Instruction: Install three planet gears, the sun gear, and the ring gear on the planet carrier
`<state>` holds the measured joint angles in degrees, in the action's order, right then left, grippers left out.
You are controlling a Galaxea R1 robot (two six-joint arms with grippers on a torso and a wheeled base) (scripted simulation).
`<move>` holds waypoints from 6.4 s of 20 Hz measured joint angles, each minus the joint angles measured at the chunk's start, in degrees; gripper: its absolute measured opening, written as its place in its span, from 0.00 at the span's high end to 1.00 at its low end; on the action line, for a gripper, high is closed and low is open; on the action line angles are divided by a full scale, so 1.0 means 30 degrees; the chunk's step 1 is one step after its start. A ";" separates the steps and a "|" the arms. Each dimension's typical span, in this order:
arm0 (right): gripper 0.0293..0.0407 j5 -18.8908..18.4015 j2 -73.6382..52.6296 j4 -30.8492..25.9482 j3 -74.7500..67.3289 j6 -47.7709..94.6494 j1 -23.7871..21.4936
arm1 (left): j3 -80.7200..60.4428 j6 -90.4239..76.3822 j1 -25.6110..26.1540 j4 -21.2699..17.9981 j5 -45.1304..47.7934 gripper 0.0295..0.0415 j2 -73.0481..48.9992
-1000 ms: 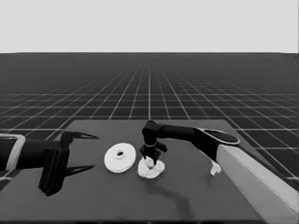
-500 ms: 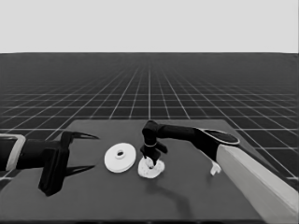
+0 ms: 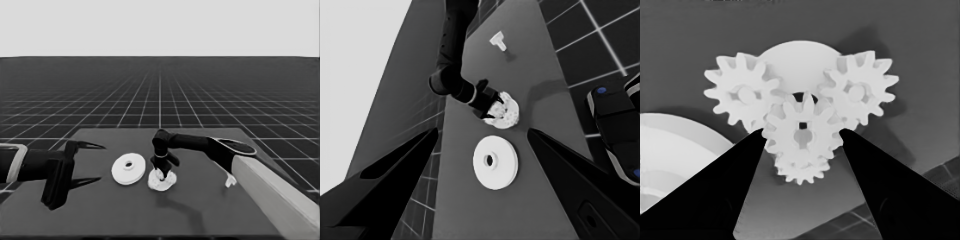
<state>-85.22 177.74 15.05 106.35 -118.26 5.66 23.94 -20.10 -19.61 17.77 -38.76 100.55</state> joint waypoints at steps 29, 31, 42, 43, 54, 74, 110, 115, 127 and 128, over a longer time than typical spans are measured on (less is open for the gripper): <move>0.19 0.0001 -0.0003 0.0001 0.0003 -0.4681 0.0017 | 0.0000 0.0000 0.0000 0.0000 0.0000 0.25 0.0000; 0.19 0.0001 -0.0003 0.0001 0.0003 -0.4685 0.0017 | 0.0000 0.0000 0.0000 0.0000 0.0000 0.25 0.0000; 0.19 -0.0838 -0.0369 -0.2092 -0.1437 1.4367 -0.2528 | 0.0000 0.0000 0.0000 0.0000 0.0000 0.25 0.0000; 0.03 0.1923 -0.5596 0.2131 -1.0260 2.1921 -0.0183 | 0.0000 0.0000 0.0001 0.0000 0.0000 0.25 0.0000; 0.19 0.5856 -2.5602 0.8289 -2.8015 3.3353 0.4881 | 0.6917 1.8791 0.4509 0.7812 -1.5795 0.08 1.0946; 0.19 0.5869 -2.5649 0.8308 -2.8064 3.3386 0.4889 | 2.8257 2.3782 0.8356 -0.1906 -1.3715 0.56 1.9577; 0.19 0.5869 -2.5649 0.8308 -2.8064 3.3387 0.4889 | 2.7538 3.0886 0.7670 -0.1660 -1.5704 0.56 2.6117; 0.19 0.5869 -2.5649 0.8308 -2.8064 3.3387 0.4889 | 2.7545 3.0574 0.7759 -0.1659 -1.5686 0.56 2.6118; 0.19 0.5869 -2.5649 0.8308 -2.8064 3.3387 0.4889 | 2.7569 2.8623 0.7968 -0.1651 -1.5694 0.56 2.6099; 0.19 0.5869 -2.5649 0.8308 -2.8064 3.3387 0.4889 | 2.7572 2.8456 0.7984 -0.1649 -1.5694 0.56 2.6095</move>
<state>-67.61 100.80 39.97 22.16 -18.10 20.32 106.66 65.27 4.35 12.82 -85.84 178.84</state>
